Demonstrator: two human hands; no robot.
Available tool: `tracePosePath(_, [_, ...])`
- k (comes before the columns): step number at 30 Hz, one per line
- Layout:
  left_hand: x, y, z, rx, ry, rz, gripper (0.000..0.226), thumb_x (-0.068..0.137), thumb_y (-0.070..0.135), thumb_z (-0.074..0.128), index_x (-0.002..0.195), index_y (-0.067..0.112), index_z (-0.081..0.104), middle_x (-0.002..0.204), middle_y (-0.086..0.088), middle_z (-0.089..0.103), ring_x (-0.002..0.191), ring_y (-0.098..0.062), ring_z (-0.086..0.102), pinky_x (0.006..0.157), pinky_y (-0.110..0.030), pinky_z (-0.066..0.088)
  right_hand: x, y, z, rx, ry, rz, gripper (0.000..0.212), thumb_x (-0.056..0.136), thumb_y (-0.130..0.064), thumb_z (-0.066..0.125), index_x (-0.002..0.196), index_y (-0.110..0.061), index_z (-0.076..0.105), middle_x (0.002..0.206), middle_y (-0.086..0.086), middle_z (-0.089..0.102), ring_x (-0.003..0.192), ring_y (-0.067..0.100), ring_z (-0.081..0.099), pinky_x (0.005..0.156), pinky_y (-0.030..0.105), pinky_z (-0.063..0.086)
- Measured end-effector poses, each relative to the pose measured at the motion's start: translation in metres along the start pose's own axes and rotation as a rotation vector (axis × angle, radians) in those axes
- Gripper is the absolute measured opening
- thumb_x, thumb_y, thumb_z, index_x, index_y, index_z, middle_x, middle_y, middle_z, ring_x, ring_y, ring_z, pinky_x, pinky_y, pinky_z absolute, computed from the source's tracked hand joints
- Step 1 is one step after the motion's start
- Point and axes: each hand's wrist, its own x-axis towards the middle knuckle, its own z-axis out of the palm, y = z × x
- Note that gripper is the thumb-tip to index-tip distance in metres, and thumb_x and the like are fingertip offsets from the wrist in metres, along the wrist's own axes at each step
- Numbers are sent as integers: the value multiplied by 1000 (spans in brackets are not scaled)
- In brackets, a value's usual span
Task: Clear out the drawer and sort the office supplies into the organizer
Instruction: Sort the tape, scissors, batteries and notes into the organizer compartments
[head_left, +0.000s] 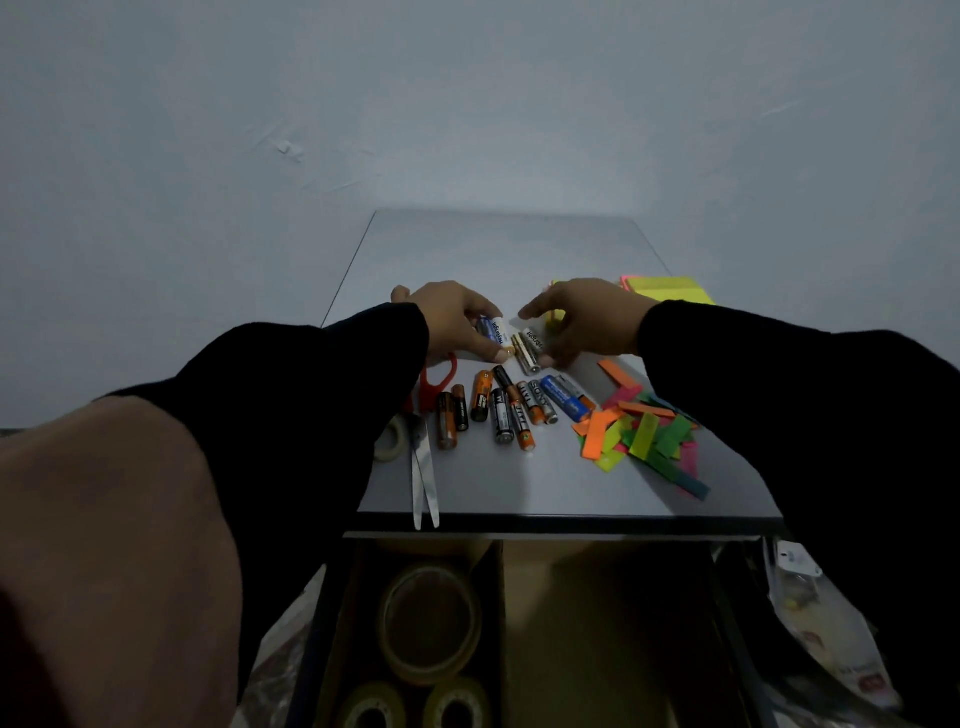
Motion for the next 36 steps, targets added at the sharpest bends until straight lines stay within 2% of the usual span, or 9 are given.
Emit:
tracePosePath(7, [1,1,1,16,32,-4,62,69,63,67,122,34,58,119,7,61,114,-17,50,95,-42,28,5,-5,-7,23,-146,-10,69,79,-26,72,140,-17,42,137,7,50,124,22,45,95,23,32])
tracePosePath(12, [0,2,1,24,44,-3,61,70,62,67,123,33,58,118,7,61,114,-16,50,95,-40,28,10,-4,-2,19,-104,-6,65,78,-26,73,137,-15,48,131,7,55,118,22,50,84,21,30])
tracePosePath(17, [0,1,1,26,57,-8,61,71,62,67,123,32,58,119,6,61,115,-16,51,98,-42,28,10,-6,-3,69,-127,17,72,73,-34,75,136,-13,48,129,7,57,117,22,51,91,23,35])
tracePosePath(22, [-1,2,2,39,80,-4,59,71,62,66,121,32,59,116,6,63,113,-15,51,93,-39,28,10,-10,2,-4,-73,-4,56,77,-34,73,127,-13,58,122,6,61,109,22,53,80,22,34])
tracePosePath(27, [-4,3,1,58,98,-4,61,71,62,66,122,32,58,116,5,63,114,-17,51,96,-40,27,10,-9,3,1,-41,-10,49,80,-28,70,124,-10,59,122,8,61,110,23,54,84,26,38])
tracePosePath(29, [-5,3,0,66,108,-1,59,71,62,67,121,32,59,115,5,63,113,-16,52,98,-40,27,10,-9,3,-15,-30,-12,50,79,-29,71,123,-8,59,119,8,63,103,22,57,83,26,39])
tracePosePath(32, [-11,2,-5,63,124,6,58,72,61,66,121,31,59,114,6,63,113,-16,53,102,-41,25,4,-10,-2,-11,3,-9,51,78,-31,73,121,-7,60,116,8,64,77,17,55,76,25,39])
tracePosePath(36, [-26,3,-25,54,181,18,58,71,63,66,120,33,60,114,8,64,109,-14,55,100,-39,27,-13,-18,-21,-36,90,-35,51,79,-32,72,121,-8,60,120,9,60,108,24,53,88,29,38])
